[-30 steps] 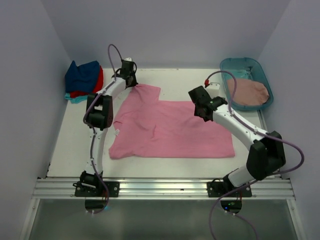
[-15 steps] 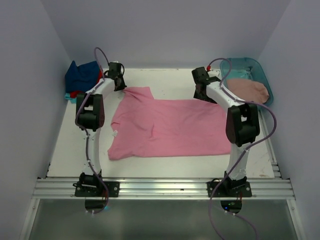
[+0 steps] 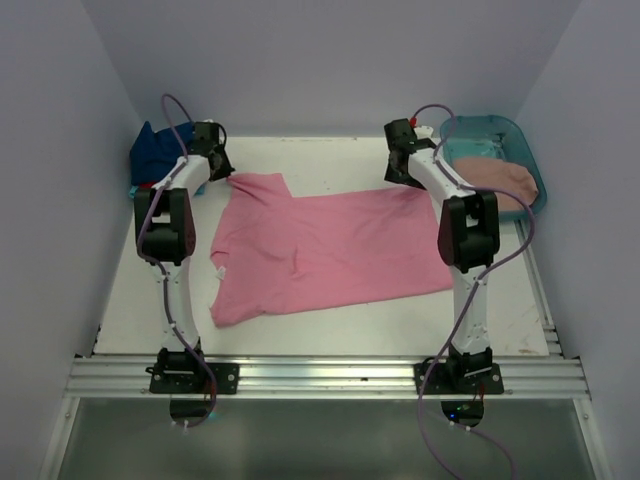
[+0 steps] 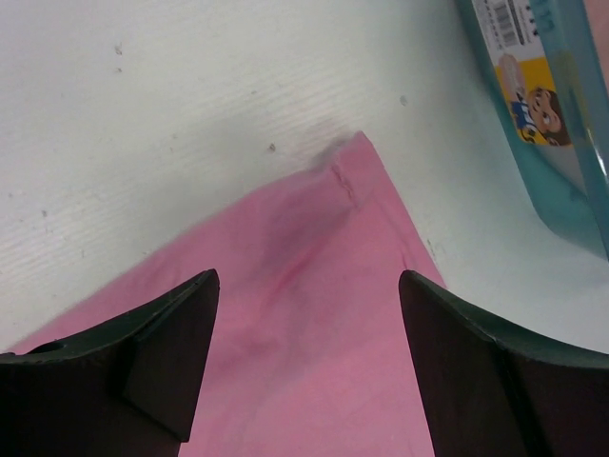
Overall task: Fold and stack the t-shirts
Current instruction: Grap the side of the flattened tshirt furthest away from the robot with both arms
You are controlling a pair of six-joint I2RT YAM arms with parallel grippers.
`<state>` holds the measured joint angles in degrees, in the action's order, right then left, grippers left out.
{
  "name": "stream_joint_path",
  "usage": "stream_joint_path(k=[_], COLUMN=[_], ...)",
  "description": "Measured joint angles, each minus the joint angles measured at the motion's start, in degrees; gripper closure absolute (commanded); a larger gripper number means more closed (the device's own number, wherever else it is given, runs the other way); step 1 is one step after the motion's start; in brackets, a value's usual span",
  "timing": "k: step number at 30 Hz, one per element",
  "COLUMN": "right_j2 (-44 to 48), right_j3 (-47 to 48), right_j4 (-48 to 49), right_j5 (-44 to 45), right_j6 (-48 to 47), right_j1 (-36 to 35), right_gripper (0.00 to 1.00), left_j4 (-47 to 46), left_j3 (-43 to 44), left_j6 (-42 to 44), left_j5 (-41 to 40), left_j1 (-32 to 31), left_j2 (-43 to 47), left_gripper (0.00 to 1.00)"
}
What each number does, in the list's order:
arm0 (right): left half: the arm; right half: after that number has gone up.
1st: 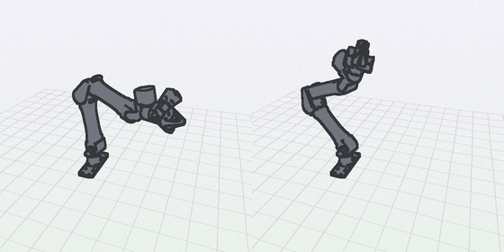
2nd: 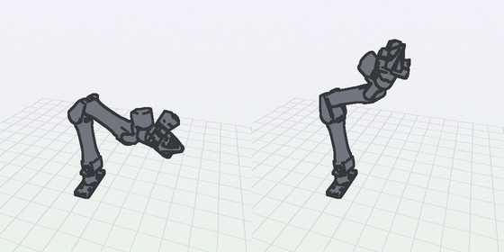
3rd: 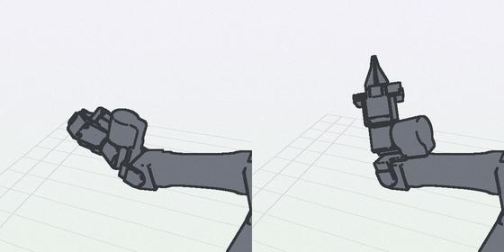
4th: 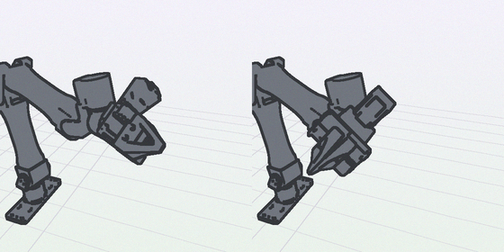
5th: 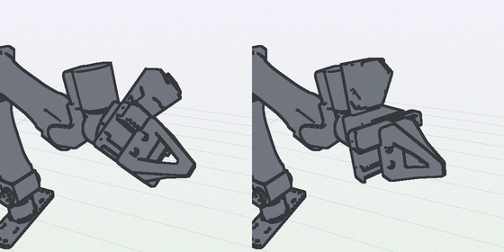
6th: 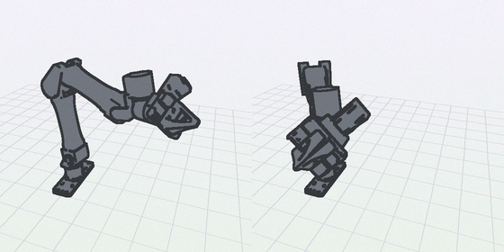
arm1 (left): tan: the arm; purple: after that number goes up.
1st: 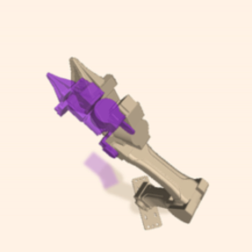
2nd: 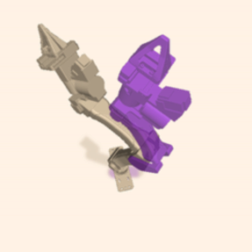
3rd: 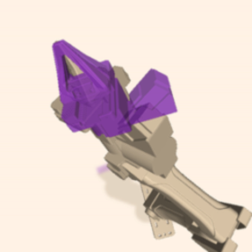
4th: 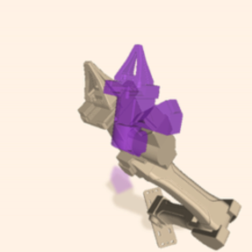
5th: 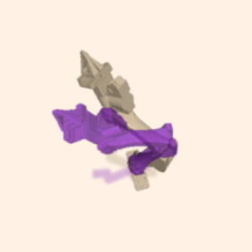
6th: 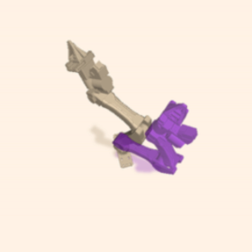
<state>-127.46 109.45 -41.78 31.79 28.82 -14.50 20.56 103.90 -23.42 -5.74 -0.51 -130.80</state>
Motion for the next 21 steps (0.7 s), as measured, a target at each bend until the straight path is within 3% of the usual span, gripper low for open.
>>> stream_joint_path(k=[7, 21], right_j2=[-9.22, -11.8], right_j3=[10.29, 13.16], right_j4=[-0.96, -2.49], right_j5=[-1.29, 1.88], right_j6=[-1.88, -1.9], right_j1=[0.87, 3.78], right_gripper=[0.26, 0.32], left_j4=[-0.11, -0.15], left_j3=[-0.55, -0.59], left_j6=[0.0, 0.0], left_j5=[1.03, 1.95], left_j1=[-0.04, -0.04], left_j2=[0.11, 0.11], left_gripper=[1.0, 1.0])
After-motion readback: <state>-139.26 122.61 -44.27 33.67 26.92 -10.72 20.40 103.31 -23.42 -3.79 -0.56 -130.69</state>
